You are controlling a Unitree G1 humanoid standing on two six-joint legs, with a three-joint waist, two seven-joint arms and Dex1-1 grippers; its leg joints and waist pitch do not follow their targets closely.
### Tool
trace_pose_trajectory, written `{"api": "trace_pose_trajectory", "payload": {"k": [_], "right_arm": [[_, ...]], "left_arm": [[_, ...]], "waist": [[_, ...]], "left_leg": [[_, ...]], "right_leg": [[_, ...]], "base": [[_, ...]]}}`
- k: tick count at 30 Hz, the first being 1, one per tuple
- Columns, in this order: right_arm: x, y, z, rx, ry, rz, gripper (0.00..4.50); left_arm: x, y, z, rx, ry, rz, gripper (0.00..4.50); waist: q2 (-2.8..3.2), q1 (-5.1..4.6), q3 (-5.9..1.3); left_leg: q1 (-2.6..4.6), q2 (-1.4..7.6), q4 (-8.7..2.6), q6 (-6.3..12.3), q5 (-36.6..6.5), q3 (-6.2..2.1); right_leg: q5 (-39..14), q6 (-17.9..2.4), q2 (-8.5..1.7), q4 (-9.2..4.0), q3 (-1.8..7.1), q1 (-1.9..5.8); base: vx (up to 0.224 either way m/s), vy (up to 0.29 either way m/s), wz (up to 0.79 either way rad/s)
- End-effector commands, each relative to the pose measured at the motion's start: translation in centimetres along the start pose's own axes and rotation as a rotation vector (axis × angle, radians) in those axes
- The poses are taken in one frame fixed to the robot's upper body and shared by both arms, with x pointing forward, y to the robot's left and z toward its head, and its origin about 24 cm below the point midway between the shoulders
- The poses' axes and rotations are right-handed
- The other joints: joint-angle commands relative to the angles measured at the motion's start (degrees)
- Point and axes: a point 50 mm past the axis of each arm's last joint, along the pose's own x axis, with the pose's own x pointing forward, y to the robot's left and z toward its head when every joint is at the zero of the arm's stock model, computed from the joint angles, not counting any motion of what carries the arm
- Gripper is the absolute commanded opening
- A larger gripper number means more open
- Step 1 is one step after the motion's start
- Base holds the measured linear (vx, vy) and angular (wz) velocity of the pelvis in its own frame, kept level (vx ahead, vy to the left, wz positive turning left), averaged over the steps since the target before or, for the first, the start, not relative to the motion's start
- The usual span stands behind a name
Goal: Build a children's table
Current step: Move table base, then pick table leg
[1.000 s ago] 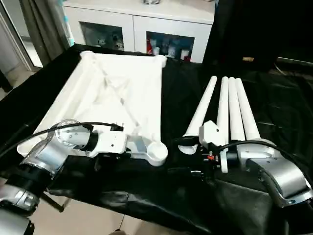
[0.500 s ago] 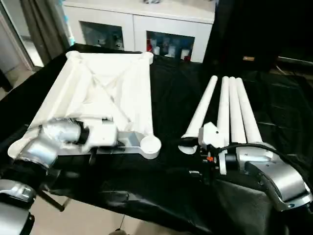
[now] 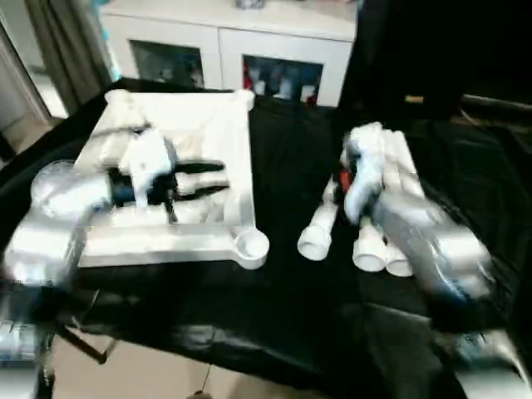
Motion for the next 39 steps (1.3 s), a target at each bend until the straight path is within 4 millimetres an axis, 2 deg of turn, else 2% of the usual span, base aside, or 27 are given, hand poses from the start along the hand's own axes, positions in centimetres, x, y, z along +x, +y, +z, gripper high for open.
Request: {"api": "trace_pose_trajectory", "payload": {"k": [1, 2, 3, 4, 5, 6, 7, 8, 9, 12, 18, 20, 23, 24, 26, 30, 32, 34, 35, 38, 39], "right_arm": [[0.4, -1.0, -0.1, 0.027, 0.033, -0.107, 4.50], [0.4, -1.0, -0.1, 0.027, 0.033, -0.107, 4.50], [0.7, -1.4, -0.2, 0.047, 0.050, -0.156, 4.50], [1.1, -1.9, -0.2, 0.051, 0.092, -0.238, 4.50], [1.3, -2.4, -0.3, 0.059, 0.143, -0.294, 4.50], [1.4, -2.6, -0.4, 0.063, 0.177, -0.327, 4.50], [1.6, -2.8, -0.5, 0.069, 0.244, -0.359, 4.50], [1.7, -2.9, -0.7, 0.099, 0.291, -0.365, 4.50], [1.8, -2.9, -0.7, 0.134, 0.334, -0.363, 4.50], [2.1, -2.5, -1.6, 0.208, 0.450, -0.343, 4.50], [2.7, -1.9, -2.9, 0.286, 0.543, -0.325, 4.50], [2.9, -1.7, -3.4, 0.290, 0.573, -0.327, 4.21], [3.0, -1.7, -3.8, 0.327, 0.606, -0.322, 4.08], [3.0, -1.7, -4.1, 0.340, 0.622, -0.318, 3.96], [3.0, -1.7, -4.5, 0.382, 0.643, -0.314, 3.75], [3.0, -2.0, -4.7, 0.379, 0.655, -0.323, 3.31], [2.9, -2.1, -4.9, 0.398, 0.660, -0.326, 3.21], [2.8, -2.5, -5.1, 0.405, 0.664, -0.339, 3.12], [2.8, -2.5, -5.1, 0.406, 0.664, -0.342, 2.87], [2.6, -2.9, -5.5, 0.430, 0.672, -0.348, 2.76], [2.5, -3.0, -5.6, 0.430, 0.673, -0.350, 2.56]], "left_arm": [[0.3, -0.2, 0.7, -0.012, -0.018, 0.023, 2.08], [0.4, -0.2, 0.7, -0.012, -0.018, 0.023, 2.22], [0.5, -0.6, 0.6, -0.030, -0.001, 0.017, 2.31], [0.7, -1.2, 0.5, -0.050, 0.021, -0.003, 2.35], [0.8, -1.6, 0.4, -0.056, 0.038, -0.019, 2.37], [0.8, -1.9, 0.4, -0.057, 0.046, -0.029, 2.43], [0.9, -2.1, 0.4, -0.065, 0.049, -0.042, 2.53], [1.0, -2.2, 0.5, -0.065, 0.049, -0.051, 2.67], [1.1, -2.3, 0.7, -0.070, 0.048, -0.064, 2.75], [1.2, -2.5, 1.0, -0.088, 0.057, -0.105, 2.95], [1.0, -3.3, 1.0, -0.139, 0.125, -0.199, 2.95], [1.1, -3.4, 1.1, -0.148, 0.138, -0.222, 3.07], [1.1, -3.6, 1.1, -0.155, 0.156, -0.249, 3.07], [1.1, -3.6, 1.2, -0.157, 0.165, -0.260, 3.07], [1.2, -3.7, 1.3, -0.150, 0.180, -0.275, 3.07], [1.3, -3.7, 1.4, -0.136, 0.201, -0.288, 3.07], [1.2, -3.8, 1.5, -0.124, 0.211, -0.299, 3.36], [1.2, -3.9, 1.4, -0.114, 0.227, -0.308, 3.44], [1.2, -3.9, 1.4, -0.112, 0.231, -0.310, 3.56], [1.2, -3.9, 1.4, -0.108, 0.237, -0.308, 3.77], [1.2, -3.9, 1.3, -0.100, 0.244, -0.304, 3.84]], "waist": [[0.30, 0.08, -4.11], [0.36, 0.10, -4.20], [0.07, 0.03, -4.45], [0.07, 0.03, -4.45], [-0.73, -0.24, -4.32], [-0.37, -0.17, -4.17], [-0.83, -0.26, -4.06], [-0.61, -0.34, -4.02], [-1.02, -0.48, -3.98], [-1.02, -0.51, -3.92], [-1.03, -0.46, -3.97], [-1.04, -0.45, -3.99], [-1.04, -0.46, -4.01], [-1.18, -0.49, -3.95], [-1.06, -0.46, -3.95], [-1.15, -0.48, -4.03], [-1.20, -0.42, -4.04], [-1.09, -0.45, -4.06], [-0.82, -0.41, -4.03], [-1.02, -0.44, -4.05], [-1.00, -0.45, -4.01]], "left_leg": [[0.38, 2.34, -4.07, -0.73, 1.3, -0.53], [0.41, 2.42, -3.96, -0.62, 2.0, -0.45], [0.12, 2.24, -3.77, 0.03, 4.4, -0.52], [0.12, 2.24, -3.77, 0.03, 4.4, -0.52], [-0.14, 2.08, -3.84, 0.41, 6.1, -0.34], [-0.16, 1.91, -3.83, 0.46, 4.7, -0.33], [-0.16, 1.95, -3.90, 0.54, 3.6, -0.18], [-0.14, 1.98, -3.97, 0.22, 3.0, -0.30], [0.07, 2.00, -4.11, -0.25, 1.7, -0.14], [-0.01, 2.03, -4.14, -0.96, 1.9, -0.27], [-0.04, 2.09, -3.98, -0.96, 2.9, -0.20], [-0.01, 2.06, -3.99, -0.96, 3.2, -0.20], [0.05, 2.11, -3.98, -1.19, 2.9, -0.17], [-0.03, 2.08, -4.00, -1.23, 2.7, -0.17], [0.03, 2.10, -4.01, -1.45, 2.1, -0.14], [-0.02, 2.09, -3.97, -1.74, 2.3, -0.19], [-0.03, 2.13, -3.98, -1.70, 2.1, -0.20], [-0.03, 2.18, -3.97, -1.95, 1.7, -0.22], [-0.06, 2.14, -3.96, -2.09, 1.6, -0.24], [-0.03, 2.15, -3.95, -2.24, 1.2, -0.19], [-0.04, 2.14, -3.95, -2.42, 0.5, -0.16]], "right_leg": [[8.2, -13.3, -4.13, -3.10, 3.06, 3.02], [9.7, -13.4, -4.16, -2.90, 3.10, 2.92], [13.2, -13.7, -4.02, -2.52, 3.04, 3.13], [13.2, -13.7, -4.02, -2.52, 3.04, 3.13], [14.6, -13.8, -3.73, -2.54, 2.98, 3.15], [12.8, -13.6, -3.76, -2.64, 3.00, 3.10], [11.7, -13.3, -3.77, -2.84, 3.05, 3.09], [10.6, -13.1, -3.80, -2.77, 3.05, 3.16], [9.0, -12.6, -3.76, -3.08, 3.12, 3.15], [9.5, -12.2, -3.77, -2.88, 3.05, 3.24], [11.1, -12.8, -3.91, -2.68, 3.02, 3.20], [11.1, -13.0, -3.85, -2.62, 2.97, 3.19], [10.7, -12.9, -3.87, -2.62, 2.96, 3.17], [10.4, -12.9, -3.86, -2.66, 2.95, 3.21], [9.4, -12.9, -3.93, -2.74, 2.96, 3.11], [10.1, -12.7, -3.88, -2.67, 2.88, 3.20], [9.6, -12.7, -3.96, -2.70, 2.88, 3.25], [8.9, -12.7, -3.99, -2.69, 2.87, 3.20], [8.9, -12.7, -3.97, -2.70, 2.85, 3.19], [8.8, -12.8, -3.92, -2.74, 2.84, 3.19], [7.9, -12.8, -3.90, -2.85, 2.84, 3.17]], "base": [[0.000, 0.000, 0.00], [0.000, 0.000, 0.00], [0.000, 0.000, 0.00], [0.000, 0.000, 0.00], [0.000, 0.000, 0.00], [0.000, 0.000, 0.00], [0.000, 0.000, 0.00], [0.000, 0.000, 0.00], [0.000, 0.000, 0.00], [0.000, 0.000, 0.00], [0.000, 0.000, 0.00], [0.000, 0.000, 0.00], [0.000, 0.000, 0.00], [0.000, 0.000, 0.00], [0.000, 0.000, 0.00], [0.000, 0.000, 0.00], [0.000, 0.000, 0.00], [0.000, 0.000, 0.00], [0.000, 0.000, 0.00], [0.000, 0.000, 0.00], [0.000, 0.000, 0.00]]}}
